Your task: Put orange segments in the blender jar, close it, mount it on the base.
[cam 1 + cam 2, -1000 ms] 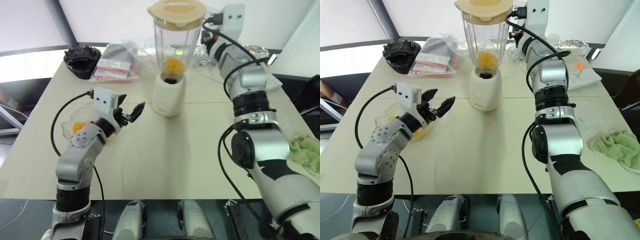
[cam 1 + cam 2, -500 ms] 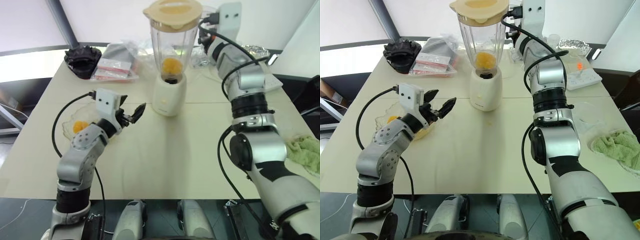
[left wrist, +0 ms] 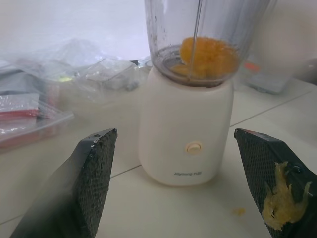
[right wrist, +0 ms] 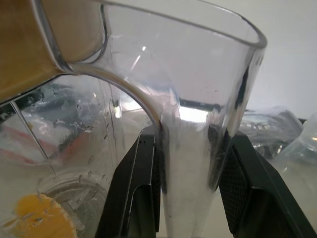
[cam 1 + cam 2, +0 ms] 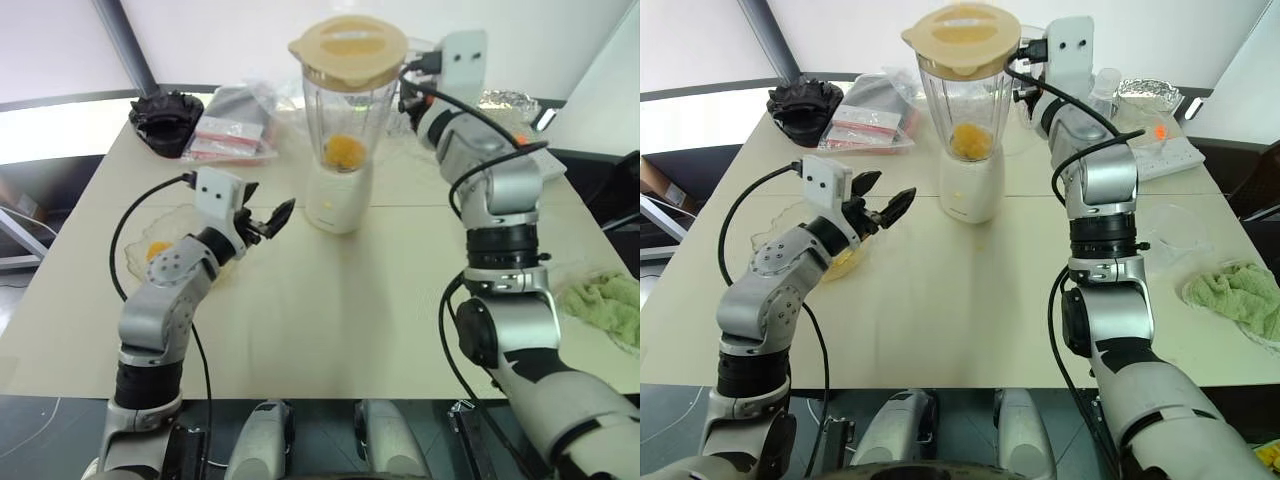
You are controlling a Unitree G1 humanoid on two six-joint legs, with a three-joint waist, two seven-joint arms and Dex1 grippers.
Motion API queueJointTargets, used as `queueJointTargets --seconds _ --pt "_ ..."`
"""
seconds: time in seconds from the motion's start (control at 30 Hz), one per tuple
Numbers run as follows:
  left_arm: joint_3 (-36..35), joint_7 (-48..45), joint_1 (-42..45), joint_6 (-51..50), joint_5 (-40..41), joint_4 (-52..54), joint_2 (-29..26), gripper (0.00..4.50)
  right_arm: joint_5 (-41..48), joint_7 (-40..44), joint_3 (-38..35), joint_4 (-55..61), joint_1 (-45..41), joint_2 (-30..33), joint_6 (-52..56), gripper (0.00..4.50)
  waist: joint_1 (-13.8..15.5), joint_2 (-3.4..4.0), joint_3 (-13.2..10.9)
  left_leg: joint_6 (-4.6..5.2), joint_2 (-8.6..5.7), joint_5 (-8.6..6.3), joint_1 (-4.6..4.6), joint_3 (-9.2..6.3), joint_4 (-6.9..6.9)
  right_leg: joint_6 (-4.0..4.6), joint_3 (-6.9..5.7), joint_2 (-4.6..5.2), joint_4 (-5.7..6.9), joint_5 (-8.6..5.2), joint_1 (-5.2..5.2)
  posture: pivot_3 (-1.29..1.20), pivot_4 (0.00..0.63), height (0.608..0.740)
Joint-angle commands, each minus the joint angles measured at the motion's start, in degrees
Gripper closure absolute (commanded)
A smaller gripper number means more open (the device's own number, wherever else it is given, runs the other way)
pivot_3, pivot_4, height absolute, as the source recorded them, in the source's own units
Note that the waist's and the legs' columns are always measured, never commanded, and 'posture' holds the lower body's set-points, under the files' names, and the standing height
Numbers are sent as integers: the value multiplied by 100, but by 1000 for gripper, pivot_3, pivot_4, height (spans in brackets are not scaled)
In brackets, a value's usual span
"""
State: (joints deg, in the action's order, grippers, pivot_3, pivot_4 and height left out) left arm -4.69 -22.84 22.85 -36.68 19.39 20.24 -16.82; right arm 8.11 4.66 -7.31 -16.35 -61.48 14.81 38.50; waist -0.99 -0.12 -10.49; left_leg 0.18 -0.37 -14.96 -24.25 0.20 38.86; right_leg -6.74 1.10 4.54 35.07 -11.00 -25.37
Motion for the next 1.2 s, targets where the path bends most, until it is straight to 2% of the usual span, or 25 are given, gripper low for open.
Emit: queueJointTargets --seconds 0.03,0.33,0.63,0.7,0.77,0.87,1.07,1.2 --pt "28 -37 127 147 55 81 -39 541 43 -6 -112 -29 -122 4 -141 3486 -2 0 0 0 0 0 0 0 0 0 0 0 0 0 0 0 150 740" --pt "38 48 105 148 30 139 -2 541 -193 26 30 -1043 -86 67 -771 3486 -12 -2 1 0 0 0 20 0 0 2 0 -1 1 -1 18 0 150 740" --pt "48 92 60 118 67 197 -7 541 -267 99 122 -1613 -129 188 -1150 3486 -5 -3 2 0 3 0 85 -12 1 24 0 -1 -12 -15 86 0 150 740" --pt "49 94 55 126 66 197 -7 491 -250 138 139 -1625 -93 180 -1167 2445 -8 -5 3 0 3 0 86 -20 4 24 1 -1 -13 -15 88 0 150 740" --pt "52 83 46 144 65 195 -10 491 -260 194 180 -1577 -30 173 -1155 1660 -13 -6 4 0 3 0 86 -20 5 25 1 -1 -15 -15 88 0 150 740" --pt "87 -33 55 156 79 165 -69 491 -306 258 244 -1345 146 183 -1143 76 -20 -1 0 0 3 0 79 -18 2 24 4 0 -15 -15 78 0 150 740" --pt "127 -205 122 233 64 31 -167 491 -397 343 296 -466 880 358 -844 76 -16 -1 0 0 3 0 78 -19 -20 21 3 -1 -16 -14 69 0 150 740" --pt "131 -258 212 265 57 -66 -209 491 -185 869 382 935 1866 630 -143 76 24 -1 0 0 3 0 78 -20 -23 21 1 -1 -20 -15 70 0 150 740"
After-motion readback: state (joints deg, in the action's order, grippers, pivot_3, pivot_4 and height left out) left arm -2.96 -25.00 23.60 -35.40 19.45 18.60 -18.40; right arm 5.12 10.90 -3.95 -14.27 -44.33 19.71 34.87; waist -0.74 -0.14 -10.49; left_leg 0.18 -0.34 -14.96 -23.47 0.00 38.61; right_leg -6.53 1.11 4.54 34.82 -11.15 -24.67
